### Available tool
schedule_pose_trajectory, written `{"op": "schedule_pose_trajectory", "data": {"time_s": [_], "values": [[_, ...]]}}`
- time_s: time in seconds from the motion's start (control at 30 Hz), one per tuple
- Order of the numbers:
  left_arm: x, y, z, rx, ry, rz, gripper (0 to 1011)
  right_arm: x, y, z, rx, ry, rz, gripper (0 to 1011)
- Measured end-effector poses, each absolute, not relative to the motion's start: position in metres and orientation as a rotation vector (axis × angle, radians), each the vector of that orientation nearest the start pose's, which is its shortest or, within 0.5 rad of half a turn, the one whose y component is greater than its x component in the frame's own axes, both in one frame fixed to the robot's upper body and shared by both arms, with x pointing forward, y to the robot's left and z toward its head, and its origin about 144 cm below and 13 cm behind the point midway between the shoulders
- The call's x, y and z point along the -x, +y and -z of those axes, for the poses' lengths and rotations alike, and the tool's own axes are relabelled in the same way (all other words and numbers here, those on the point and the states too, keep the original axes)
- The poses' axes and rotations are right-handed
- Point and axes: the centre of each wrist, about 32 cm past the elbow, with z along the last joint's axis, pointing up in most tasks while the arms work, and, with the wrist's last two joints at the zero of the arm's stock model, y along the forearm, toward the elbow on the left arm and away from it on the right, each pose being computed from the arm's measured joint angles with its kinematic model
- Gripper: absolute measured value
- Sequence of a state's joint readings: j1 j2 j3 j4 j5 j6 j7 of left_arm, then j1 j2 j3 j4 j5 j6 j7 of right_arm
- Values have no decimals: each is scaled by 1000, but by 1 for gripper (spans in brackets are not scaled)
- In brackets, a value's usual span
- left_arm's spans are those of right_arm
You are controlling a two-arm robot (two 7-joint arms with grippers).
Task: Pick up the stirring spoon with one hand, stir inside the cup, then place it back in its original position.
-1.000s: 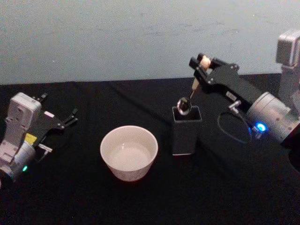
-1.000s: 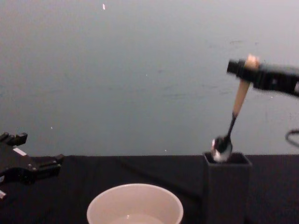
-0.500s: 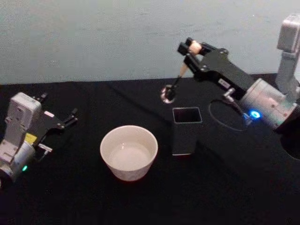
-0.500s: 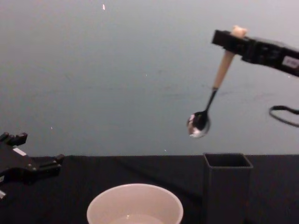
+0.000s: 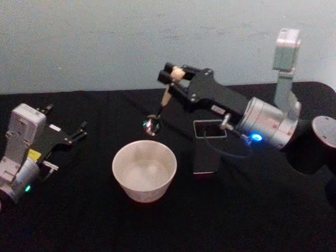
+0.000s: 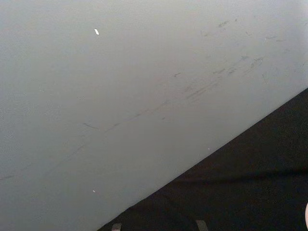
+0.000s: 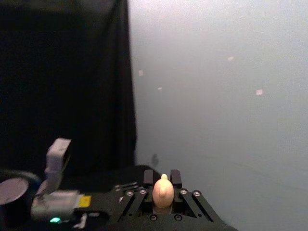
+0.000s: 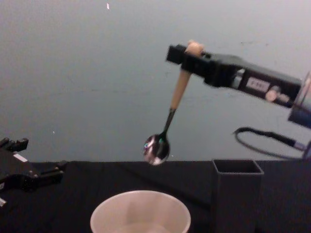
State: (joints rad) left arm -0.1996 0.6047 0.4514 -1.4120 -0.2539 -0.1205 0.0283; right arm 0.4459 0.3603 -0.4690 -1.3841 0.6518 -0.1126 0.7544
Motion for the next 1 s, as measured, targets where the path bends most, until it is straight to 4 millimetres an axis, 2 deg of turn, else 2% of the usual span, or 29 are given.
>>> {"op": "schedule_pose_trajectory", "data": {"time_s": [0.3,1.0], "values": [[-489,310,-1140,-304,-285,-1248,1001,-560,-205,-1197,-142,-96,359,212],[-489,310,-1140,-304,-285,-1248,1001,-572,-191,-1159,-67,-191,381,212]]}}
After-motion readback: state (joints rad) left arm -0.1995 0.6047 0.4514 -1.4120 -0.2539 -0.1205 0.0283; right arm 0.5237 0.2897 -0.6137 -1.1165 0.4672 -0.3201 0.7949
